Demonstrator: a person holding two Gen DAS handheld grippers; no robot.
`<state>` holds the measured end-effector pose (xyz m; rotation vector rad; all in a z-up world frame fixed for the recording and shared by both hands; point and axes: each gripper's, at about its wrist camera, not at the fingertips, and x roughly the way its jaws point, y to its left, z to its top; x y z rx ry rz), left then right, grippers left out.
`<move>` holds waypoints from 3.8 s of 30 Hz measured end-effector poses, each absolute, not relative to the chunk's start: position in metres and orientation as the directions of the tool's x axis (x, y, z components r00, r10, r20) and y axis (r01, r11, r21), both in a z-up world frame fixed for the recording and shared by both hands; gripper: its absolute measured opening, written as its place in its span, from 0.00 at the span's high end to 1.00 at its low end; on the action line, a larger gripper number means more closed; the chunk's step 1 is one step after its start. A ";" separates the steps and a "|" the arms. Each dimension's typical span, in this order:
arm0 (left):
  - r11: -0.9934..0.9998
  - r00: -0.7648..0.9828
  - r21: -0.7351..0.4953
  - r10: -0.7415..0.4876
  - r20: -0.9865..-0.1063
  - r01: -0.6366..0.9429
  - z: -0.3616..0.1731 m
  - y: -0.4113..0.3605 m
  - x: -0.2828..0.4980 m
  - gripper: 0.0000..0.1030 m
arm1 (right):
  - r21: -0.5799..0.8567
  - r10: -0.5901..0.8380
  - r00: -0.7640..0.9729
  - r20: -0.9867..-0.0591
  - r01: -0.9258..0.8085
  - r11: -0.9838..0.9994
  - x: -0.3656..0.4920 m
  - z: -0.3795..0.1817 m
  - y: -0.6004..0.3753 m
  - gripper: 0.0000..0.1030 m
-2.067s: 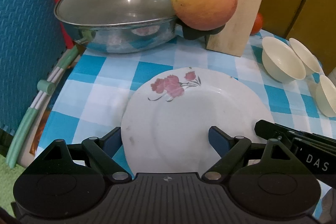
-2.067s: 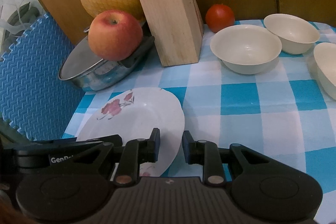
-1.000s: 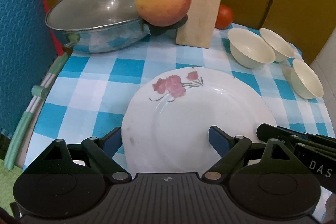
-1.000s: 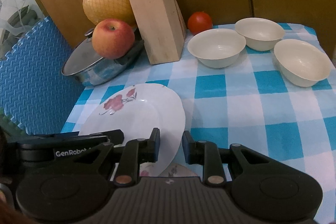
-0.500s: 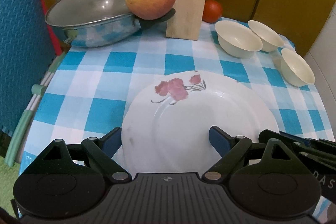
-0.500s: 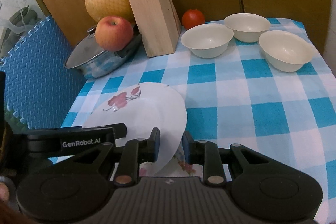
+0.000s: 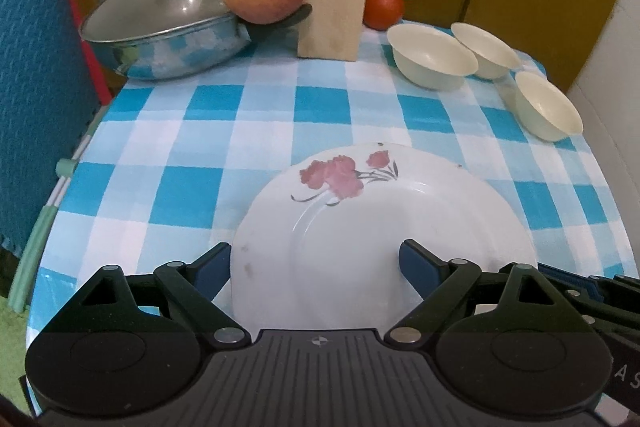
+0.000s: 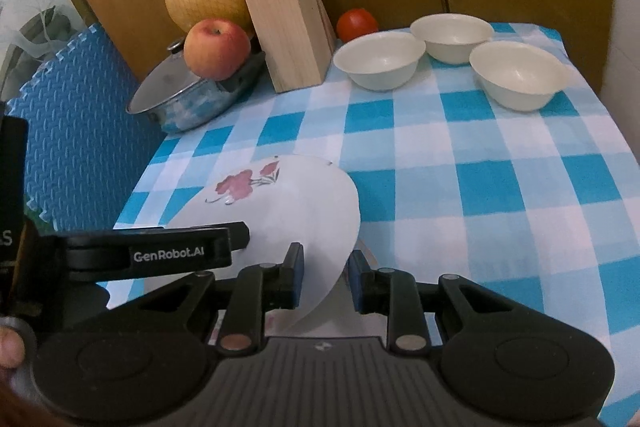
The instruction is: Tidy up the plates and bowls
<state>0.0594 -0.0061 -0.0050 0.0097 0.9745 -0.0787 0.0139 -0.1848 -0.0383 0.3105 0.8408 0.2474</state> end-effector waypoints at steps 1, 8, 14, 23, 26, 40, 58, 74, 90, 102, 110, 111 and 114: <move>0.997 0.558 -0.024 -0.062 -0.828 0.075 -0.006 -0.007 0.058 0.10 | 0.365 0.335 0.642 -0.690 -0.091 0.927 0.012 -0.039 -0.186 0.77; 0.995 0.552 -0.019 -0.070 -0.831 0.098 -0.008 -0.013 0.050 0.10 | 0.364 0.333 0.634 -0.698 -0.087 0.927 -0.002 -0.042 -0.189 0.77; 0.994 0.551 -0.004 -0.066 -0.832 0.113 -0.011 -0.020 0.042 0.10 | 0.359 0.330 0.631 -0.702 -0.086 0.929 -0.014 -0.044 -0.192 0.77; 0.991 0.545 0.012 -0.061 -0.836 0.131 -0.014 -0.026 0.030 0.10 | 0.358 0.332 0.613 -0.717 -0.085 0.930 -0.025 -0.050 -0.195 0.77; 0.991 0.542 0.015 -0.059 -0.838 0.132 -0.015 -0.025 0.028 0.10 | 0.348 0.327 0.610 -0.721 -0.089 0.933 -0.029 -0.051 -0.194 0.77; 0.973 0.558 0.050 -0.087 -0.825 0.226 -0.016 -0.045 0.009 0.17 | 0.297 0.303 0.614 -0.729 -0.114 0.948 -0.035 -0.054 -0.189 0.77; 0.975 0.559 0.082 -0.049 -0.828 0.206 -0.015 -0.044 0.023 0.13 | 0.334 0.298 0.646 -0.702 -0.071 0.940 -0.010 -0.047 -0.209 0.77; 0.984 0.556 0.078 -0.025 -0.831 0.162 -0.007 -0.045 0.061 0.09 | 0.346 0.294 0.646 -0.705 -0.050 0.937 0.043 -0.038 -0.213 0.76; 0.987 0.556 0.080 -0.011 -0.831 0.139 -0.006 -0.049 0.103 0.07 | 0.333 0.238 0.676 -0.698 0.012 0.943 0.092 -0.035 -0.226 0.71; 0.998 0.542 0.035 -0.002 -0.841 0.059 -0.005 -0.053 0.173 0.06 | 0.341 0.166 0.714 -0.680 0.108 0.934 0.165 -0.033 -0.241 0.70; 0.999 0.526 -0.048 -0.030 -0.850 -0.021 -0.009 -0.051 0.221 0.05 | 0.396 0.159 0.700 -0.696 0.190 0.898 0.205 -0.046 -0.256 0.70; 0.998 0.529 -0.057 -0.035 -0.848 -0.026 -0.009 -0.052 0.225 0.05 | 0.406 0.161 0.703 -0.693 0.195 0.893 0.209 -0.046 -0.257 0.70; 0.996 0.531 -0.087 -0.060 -0.846 -0.026 -0.010 -0.057 0.240 0.05 | 0.421 0.163 0.708 -0.688 0.206 0.883 0.222 -0.048 -0.258 0.69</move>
